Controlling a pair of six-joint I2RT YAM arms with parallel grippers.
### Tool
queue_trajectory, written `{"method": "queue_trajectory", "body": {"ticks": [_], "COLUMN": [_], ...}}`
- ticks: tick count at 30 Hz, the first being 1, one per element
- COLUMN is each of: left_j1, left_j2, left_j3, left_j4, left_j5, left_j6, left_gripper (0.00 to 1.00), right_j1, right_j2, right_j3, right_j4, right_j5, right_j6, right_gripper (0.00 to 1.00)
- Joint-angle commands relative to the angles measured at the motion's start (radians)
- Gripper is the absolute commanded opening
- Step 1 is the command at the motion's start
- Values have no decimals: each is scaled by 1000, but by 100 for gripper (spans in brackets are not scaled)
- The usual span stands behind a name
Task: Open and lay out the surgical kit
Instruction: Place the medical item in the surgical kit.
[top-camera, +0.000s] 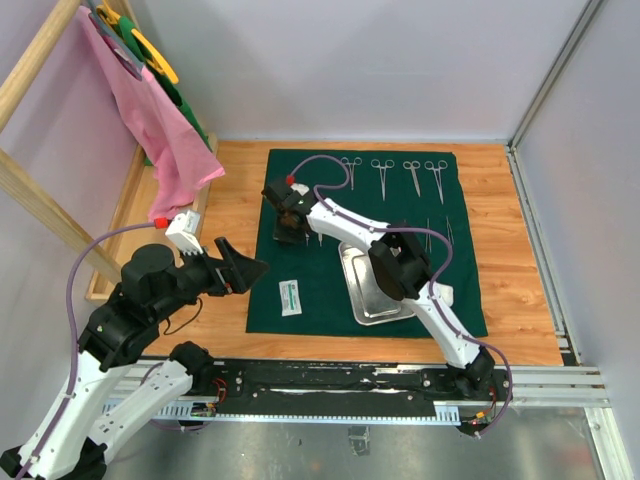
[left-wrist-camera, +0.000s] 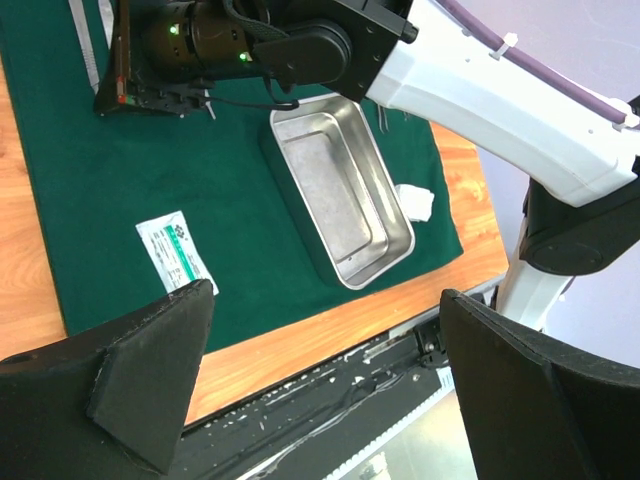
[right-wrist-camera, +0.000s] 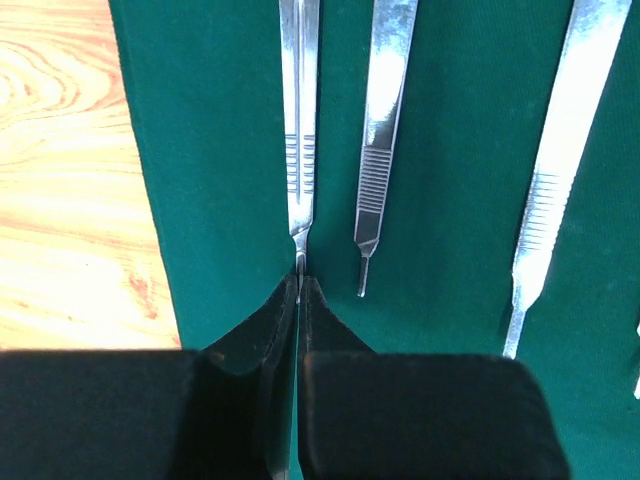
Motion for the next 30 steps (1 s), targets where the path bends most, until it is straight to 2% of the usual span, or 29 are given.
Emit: {"method": "queue_trajectory", "body": {"ticks": [1, 14, 16, 20, 25, 30], "left_j1": [8, 8, 8, 8, 8, 8], "left_j2": [-7, -4, -3, -2, 4, 17], "left_j3": [26, 23, 21, 19, 19, 40], "left_j4": [-4, -3, -1, 1, 4, 3], "left_j5": [15, 14, 15, 18, 16, 3], "left_j6": [23, 28, 28, 28, 27, 26], "left_gripper": [99, 99, 99, 99, 99, 99], "right_j1": [22, 24, 26, 29, 33, 32], "right_j2": [23, 37, 34, 23, -14, -113], "right_j3": [39, 37, 31, 19, -9, -59], "right_j4": [9, 28, 28, 29, 58, 170], "right_j5": [25, 4, 3, -2, -10, -50], "right_j6": [27, 28, 25, 21, 6, -36], "right_gripper": [1, 2, 12, 25, 33, 37]}}
